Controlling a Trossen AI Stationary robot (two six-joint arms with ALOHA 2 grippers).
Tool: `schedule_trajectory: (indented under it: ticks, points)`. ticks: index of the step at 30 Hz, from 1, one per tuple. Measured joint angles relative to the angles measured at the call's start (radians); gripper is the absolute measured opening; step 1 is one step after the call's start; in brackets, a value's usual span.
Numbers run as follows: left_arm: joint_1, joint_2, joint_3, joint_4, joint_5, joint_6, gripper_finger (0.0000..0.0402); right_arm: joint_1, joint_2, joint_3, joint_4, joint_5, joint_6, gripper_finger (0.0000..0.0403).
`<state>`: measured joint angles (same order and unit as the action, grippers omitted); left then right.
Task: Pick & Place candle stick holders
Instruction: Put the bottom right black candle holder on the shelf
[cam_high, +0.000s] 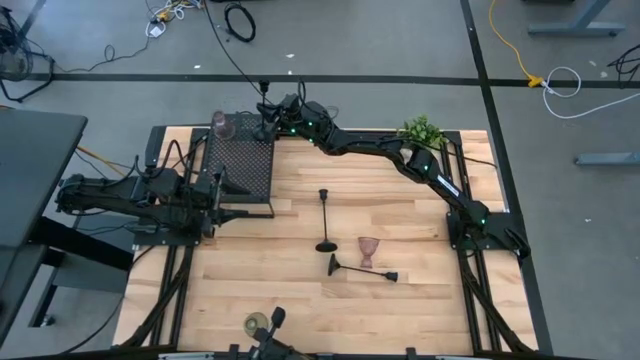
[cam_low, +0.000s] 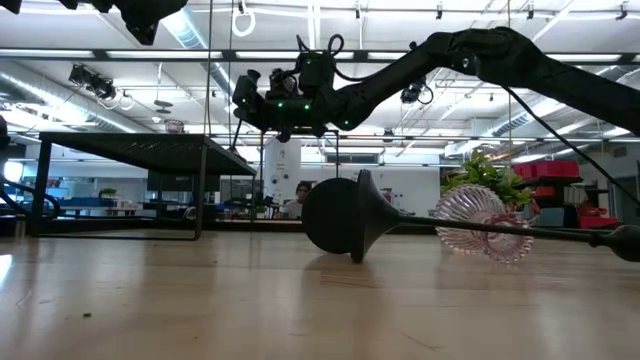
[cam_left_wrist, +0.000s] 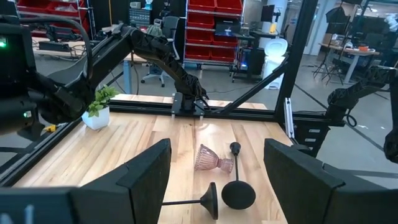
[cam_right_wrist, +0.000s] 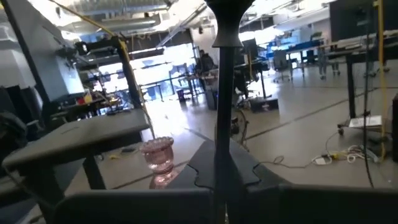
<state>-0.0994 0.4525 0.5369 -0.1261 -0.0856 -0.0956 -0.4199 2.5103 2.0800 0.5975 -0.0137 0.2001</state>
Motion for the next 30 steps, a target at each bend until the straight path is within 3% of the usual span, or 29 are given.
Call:
schedule_trajectory:
  ticks: [13,30]
  points:
    - [0.000,0.000,0.000,0.000,0.000,0.003,0.0259,0.011,0.000,0.000,-0.002,0.025,-0.039,0.0016]
    - [0.000,0.000,0.000,-0.001,0.000,0.003,0.0259,0.014,0.000,0.000,0.007,0.021,-0.034,0.0086]
